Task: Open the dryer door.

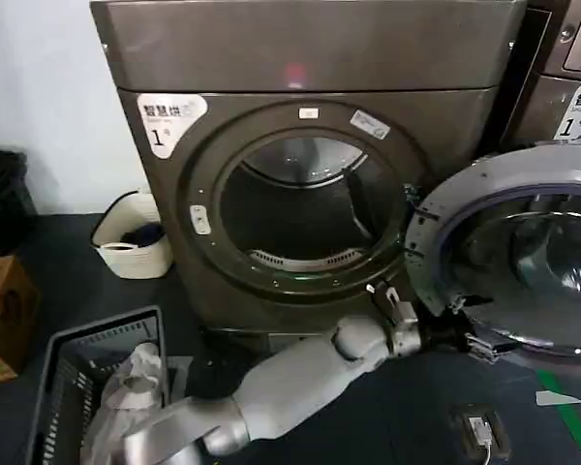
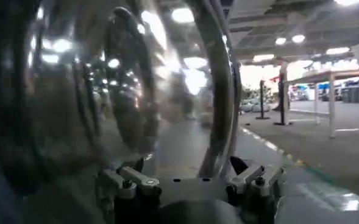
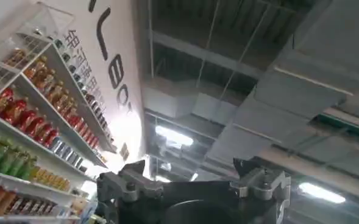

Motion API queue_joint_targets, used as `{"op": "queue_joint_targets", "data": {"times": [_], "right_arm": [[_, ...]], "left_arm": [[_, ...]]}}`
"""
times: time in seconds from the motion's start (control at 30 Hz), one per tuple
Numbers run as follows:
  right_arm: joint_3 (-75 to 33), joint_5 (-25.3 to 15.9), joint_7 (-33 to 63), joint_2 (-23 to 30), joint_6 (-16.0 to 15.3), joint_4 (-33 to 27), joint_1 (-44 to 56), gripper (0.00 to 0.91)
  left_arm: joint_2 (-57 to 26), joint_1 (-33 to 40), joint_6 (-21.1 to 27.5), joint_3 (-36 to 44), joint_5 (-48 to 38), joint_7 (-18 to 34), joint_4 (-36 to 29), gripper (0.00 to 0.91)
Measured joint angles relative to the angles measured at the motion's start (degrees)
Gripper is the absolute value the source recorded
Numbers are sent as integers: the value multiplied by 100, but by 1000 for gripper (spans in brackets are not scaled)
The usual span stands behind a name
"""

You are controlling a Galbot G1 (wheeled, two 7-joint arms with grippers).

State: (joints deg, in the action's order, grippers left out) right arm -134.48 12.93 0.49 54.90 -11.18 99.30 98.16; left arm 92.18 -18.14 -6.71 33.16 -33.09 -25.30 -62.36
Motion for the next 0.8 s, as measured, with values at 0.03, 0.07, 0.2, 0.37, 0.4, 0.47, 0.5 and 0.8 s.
{"op": "queue_joint_targets", "data": {"times": [0.03,0.07,0.2,0.37,0.4,0.47,0.5,0.8], "right_arm": [[0,1,0,0,2,0,1,907],[0,1,-1,2,4,-5,1,907],[10,2,-2,7,4,-6,-3,907],[25,3,-5,7,4,-2,-6,907],[25,3,-5,7,5,-2,-6,907],[34,3,-8,5,6,-2,-11,907],[37,3,-9,3,6,-2,-14,907],[47,3,-21,-45,5,-8,-46,907]], "left_arm": [[0,1,-1,-2,-13,1,0,907],[0,-2,-2,-3,-31,-4,-3,907],[1,-15,-14,4,-88,-22,-50,907],[1,-26,-27,16,-127,-39,-110,907],[1,-30,-28,18,-135,-43,-136,907],[1,-27,-28,25,-169,-48,-190,907],[1,-24,-29,28,-177,-52,-216,907],[0,17,-32,48,-330,-61,-500,907]]}}
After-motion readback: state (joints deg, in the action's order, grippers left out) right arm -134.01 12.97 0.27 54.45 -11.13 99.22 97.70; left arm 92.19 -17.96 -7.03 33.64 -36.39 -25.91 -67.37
